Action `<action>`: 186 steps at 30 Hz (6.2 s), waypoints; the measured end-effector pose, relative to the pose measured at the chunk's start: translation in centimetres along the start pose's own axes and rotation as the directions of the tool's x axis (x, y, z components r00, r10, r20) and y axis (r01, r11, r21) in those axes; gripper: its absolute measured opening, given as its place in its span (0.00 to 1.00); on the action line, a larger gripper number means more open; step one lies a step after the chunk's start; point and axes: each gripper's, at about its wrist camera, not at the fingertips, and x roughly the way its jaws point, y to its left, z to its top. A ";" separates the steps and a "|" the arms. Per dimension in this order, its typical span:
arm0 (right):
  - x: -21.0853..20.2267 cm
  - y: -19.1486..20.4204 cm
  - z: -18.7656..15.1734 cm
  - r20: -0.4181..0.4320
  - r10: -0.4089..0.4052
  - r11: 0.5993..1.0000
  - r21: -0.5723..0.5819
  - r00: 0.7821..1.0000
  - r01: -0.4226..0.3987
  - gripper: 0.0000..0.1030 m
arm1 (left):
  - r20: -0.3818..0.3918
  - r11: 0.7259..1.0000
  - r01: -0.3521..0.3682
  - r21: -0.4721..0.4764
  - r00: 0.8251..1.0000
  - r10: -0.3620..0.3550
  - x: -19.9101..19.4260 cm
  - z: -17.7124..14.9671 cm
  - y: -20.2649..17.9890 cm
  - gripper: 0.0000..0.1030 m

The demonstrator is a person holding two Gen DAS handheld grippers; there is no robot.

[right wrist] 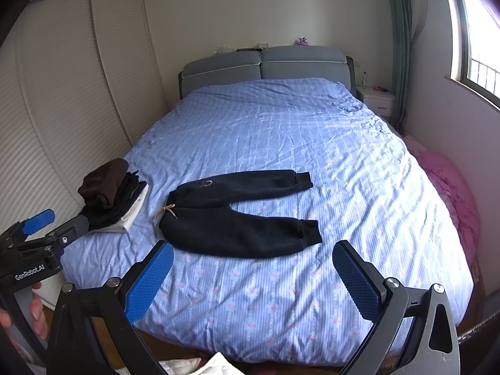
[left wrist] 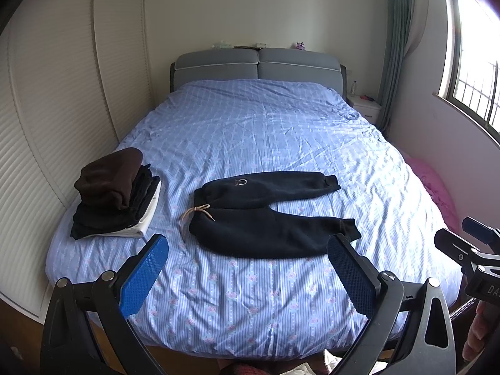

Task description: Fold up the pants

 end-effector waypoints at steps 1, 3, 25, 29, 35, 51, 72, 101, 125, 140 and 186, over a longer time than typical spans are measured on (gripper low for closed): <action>-0.1 0.0 0.0 0.000 -0.001 1.000 0.002 1.000 0.001 1.00 | 0.000 1.000 0.001 0.000 1.000 -0.001 0.0 0.0 0.0 1.00; -0.1 -0.1 0.0 0.001 -0.001 1.000 0.003 1.000 0.001 1.00 | 0.001 1.000 -0.001 0.002 1.000 0.001 0.0 0.0 0.0 1.00; 0.2 -0.3 -0.1 -0.002 0.003 1.000 0.008 1.000 -0.003 1.00 | 0.000 1.000 -0.008 0.005 1.000 0.008 0.2 0.3 -0.3 1.00; 0.5 -0.3 -0.2 -0.006 0.006 1.000 0.009 1.000 -0.006 1.00 | 0.000 1.000 -0.009 0.006 1.000 0.009 0.3 0.4 -0.3 1.00; 0.8 -0.3 -0.3 -0.010 0.009 1.000 0.010 1.000 -0.009 1.00 | -0.004 1.000 -0.010 0.003 1.000 0.010 0.7 0.7 0.2 1.00; 4.6 -0.2 0.1 -0.092 -0.004 1.000 0.029 0.996 0.007 1.00 | -0.062 1.000 -0.021 -0.001 0.998 0.021 4.4 0.3 2.0 1.00; 24.7 0.7 -1.6 -0.407 -0.118 0.937 0.255 0.906 0.237 0.98 | -0.461 0.989 0.071 -0.133 0.878 -0.125 28.5 -0.1 11.7 1.00; 46.0 -9.5 -8.5 -0.721 0.147 0.873 0.416 0.678 0.253 0.60 | -0.710 0.869 -0.141 -0.473 0.646 -0.282 46.3 -9.3 8.5 0.55; 31.7 -7.0 6.0 -0.362 0.208 0.881 0.472 0.909 -0.014 0.14 | -0.480 0.939 0.067 -0.336 0.846 -0.232 35.3 1.7 9.6 0.22; 43.4 -8.3 16.9 -0.322 0.164 0.879 0.476 0.933 0.010 0.14 | -0.494 0.953 0.000 -0.303 0.855 -0.157 48.9 12.4 9.4 0.22; 51.3 4.1 3.4 -0.626 0.269 0.955 0.271 0.732 -0.120 0.70 | -0.567 0.984 -0.153 -0.087 0.820 0.077 56.1 5.4 18.2 0.75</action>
